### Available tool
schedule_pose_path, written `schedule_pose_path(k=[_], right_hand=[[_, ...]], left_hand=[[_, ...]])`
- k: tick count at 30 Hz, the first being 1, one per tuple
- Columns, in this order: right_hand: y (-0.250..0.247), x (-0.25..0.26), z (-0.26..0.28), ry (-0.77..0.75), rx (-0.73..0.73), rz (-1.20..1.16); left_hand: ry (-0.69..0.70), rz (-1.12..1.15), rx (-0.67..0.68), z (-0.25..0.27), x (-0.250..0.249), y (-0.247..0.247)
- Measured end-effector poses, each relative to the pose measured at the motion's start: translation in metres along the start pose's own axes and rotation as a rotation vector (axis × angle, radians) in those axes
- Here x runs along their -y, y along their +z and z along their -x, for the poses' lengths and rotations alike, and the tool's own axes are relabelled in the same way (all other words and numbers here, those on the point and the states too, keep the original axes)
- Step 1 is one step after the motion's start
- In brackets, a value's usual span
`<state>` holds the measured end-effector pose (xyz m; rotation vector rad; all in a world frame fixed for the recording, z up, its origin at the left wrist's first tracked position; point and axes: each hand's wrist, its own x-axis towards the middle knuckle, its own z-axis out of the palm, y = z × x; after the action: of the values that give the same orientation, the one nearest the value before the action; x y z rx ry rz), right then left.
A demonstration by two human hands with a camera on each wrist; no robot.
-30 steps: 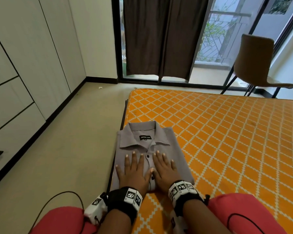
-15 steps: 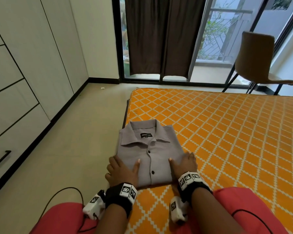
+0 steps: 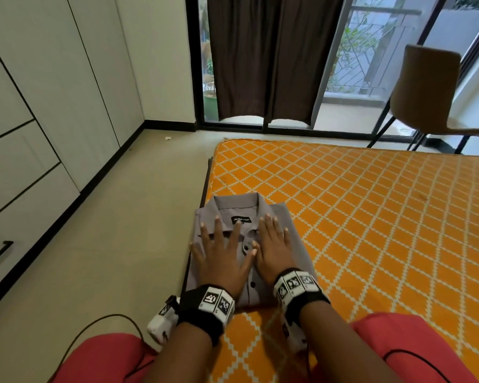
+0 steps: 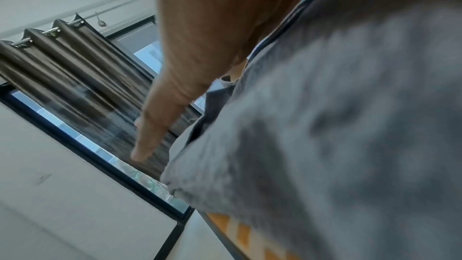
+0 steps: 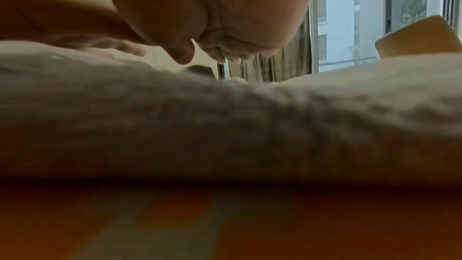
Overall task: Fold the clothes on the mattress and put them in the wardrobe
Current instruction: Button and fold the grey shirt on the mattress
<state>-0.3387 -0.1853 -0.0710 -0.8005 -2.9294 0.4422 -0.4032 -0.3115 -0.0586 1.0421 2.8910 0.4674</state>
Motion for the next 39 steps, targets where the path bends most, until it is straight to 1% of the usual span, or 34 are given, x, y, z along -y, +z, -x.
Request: schedule_pose_path(k=[2, 4, 6, 8, 12, 15, 17, 19, 22, 23, 24, 25, 26, 27, 28, 29, 30, 31, 32, 34, 35, 36, 38, 39], right_hand=[[0.0, -0.009, -0.018, 0.036, 0.133, 0.033], [0.003, -0.022, -0.032, 0.054, 0.245, 0.006], [0.01, -0.031, -0.039, 0.054, 0.302, -0.016], [0.019, -0.034, -0.043, 0.057, 0.296, -0.017], [0.031, -0.046, -0.064, 0.097, 0.263, -0.04], [0.027, -0.056, -0.087, 0.107, 0.264, 0.011], [0.018, -0.057, -0.098, 0.136, 0.272, 0.003], [0.01, -0.054, -0.101, 0.204, 0.284, 0.011], [-0.006, -0.042, -0.094, 0.441, 0.196, 0.112], [-0.012, -0.036, -0.089, 0.414, 0.161, 0.169], [-0.015, -0.029, -0.082, 0.277, 0.114, 0.223], [-0.017, -0.019, -0.074, 0.063, 0.098, 0.23], [-0.017, -0.006, -0.067, -0.173, 0.127, 0.187], [-0.018, 0.009, -0.059, -0.373, 0.197, 0.125], [-0.014, 0.023, -0.052, -0.499, 0.285, 0.094], [-0.008, 0.034, -0.046, -0.548, 0.377, 0.094], [0.0, 0.043, -0.043, -0.528, 0.438, 0.108], [0.006, 0.049, -0.043, -0.462, 0.453, 0.139], [0.012, 0.051, -0.046, -0.369, 0.434, 0.182], [0.01, 0.051, -0.053, -0.172, 0.342, 0.211], [0.002, 0.047, -0.052, -0.091, 0.267, 0.174], [-0.008, 0.039, -0.048, -0.025, 0.155, 0.082], [-0.03, 0.015, -0.029, 0.131, -0.146, -0.246], [-0.042, 0.0, -0.014, 0.238, -0.292, -0.412]], left_hand=[[0.048, -0.01, 0.093, -0.008, 0.001, 0.014], [0.084, -0.044, 0.208, -0.012, 0.007, 0.03], [0.082, -0.094, 0.306, -0.014, 0.01, 0.042], [0.073, -0.122, 0.338, -0.016, 0.009, 0.046], [0.068, -0.143, 0.333, -0.017, 0.008, 0.047], [0.068, -0.155, 0.344, -0.017, 0.008, 0.048], [0.071, -0.153, 0.345, -0.016, 0.008, 0.048], [0.072, -0.143, 0.35, -0.016, 0.008, 0.047], [0.069, -0.123, 0.357, -0.015, 0.008, 0.044], [0.072, -0.122, 0.357, -0.015, 0.008, 0.043], [0.072, -0.124, 0.356, -0.014, 0.008, 0.043], [0.068, -0.132, 0.362, -0.014, 0.007, 0.042], [0.062, -0.149, 0.38, -0.015, 0.006, 0.041], [0.058, -0.183, 0.413, -0.016, 0.004, 0.04], [0.056, -0.236, 0.452, -0.018, 0.002, 0.038], [0.051, -0.3, 0.488, -0.02, 0.0, 0.036], [0.044, -0.356, 0.514, -0.022, -0.001, 0.034], [0.04, -0.385, 0.531, -0.023, 0.0, 0.033], [0.046, -0.381, 0.54, -0.024, 0.001, 0.034], [0.065, -0.313, 0.526, -0.023, 0.005, 0.038], [0.072, -0.266, 0.499, -0.021, 0.007, 0.04], [0.075, -0.212, 0.459, -0.018, 0.008, 0.041], [0.084, -0.108, 0.374, -0.016, 0.008, 0.042], [0.088, -0.075, 0.348, -0.016, 0.008, 0.041]])
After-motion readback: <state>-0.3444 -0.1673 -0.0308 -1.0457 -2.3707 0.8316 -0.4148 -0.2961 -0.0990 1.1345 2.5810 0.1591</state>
